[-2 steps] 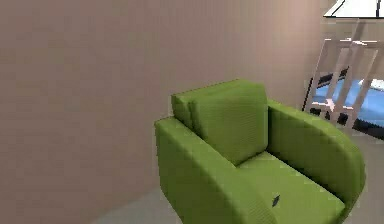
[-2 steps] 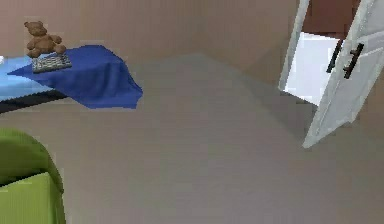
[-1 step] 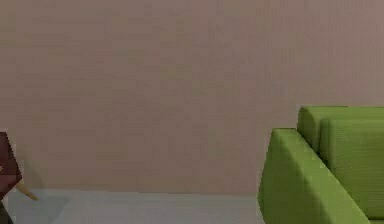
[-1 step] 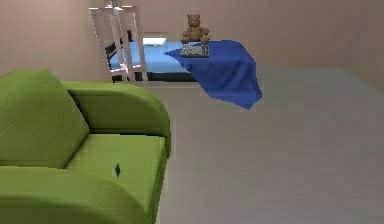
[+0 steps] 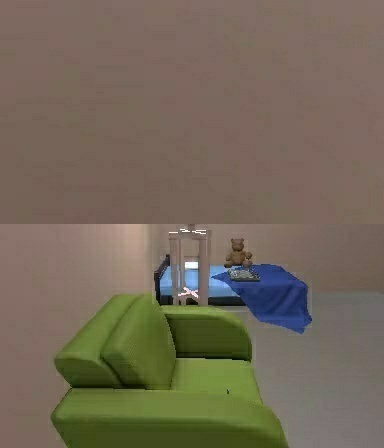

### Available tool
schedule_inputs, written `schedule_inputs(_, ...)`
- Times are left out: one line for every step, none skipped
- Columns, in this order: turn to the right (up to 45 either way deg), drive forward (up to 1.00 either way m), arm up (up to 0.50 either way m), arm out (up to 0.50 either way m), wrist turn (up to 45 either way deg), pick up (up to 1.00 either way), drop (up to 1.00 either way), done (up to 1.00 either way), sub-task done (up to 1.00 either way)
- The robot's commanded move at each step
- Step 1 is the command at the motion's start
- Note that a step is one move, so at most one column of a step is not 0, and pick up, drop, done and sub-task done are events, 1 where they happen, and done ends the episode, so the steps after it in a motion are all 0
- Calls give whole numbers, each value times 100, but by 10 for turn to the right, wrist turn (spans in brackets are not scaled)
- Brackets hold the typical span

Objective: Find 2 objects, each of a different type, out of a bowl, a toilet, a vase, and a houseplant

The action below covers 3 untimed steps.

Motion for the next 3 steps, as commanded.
schedule_inputs(-450,0,0,0,0,0,0,0,0)
schedule_inputs(-390,0,0,0,0,0,0,0,0)
schedule_inputs(0,0,0,0,0,0,0,0,100)
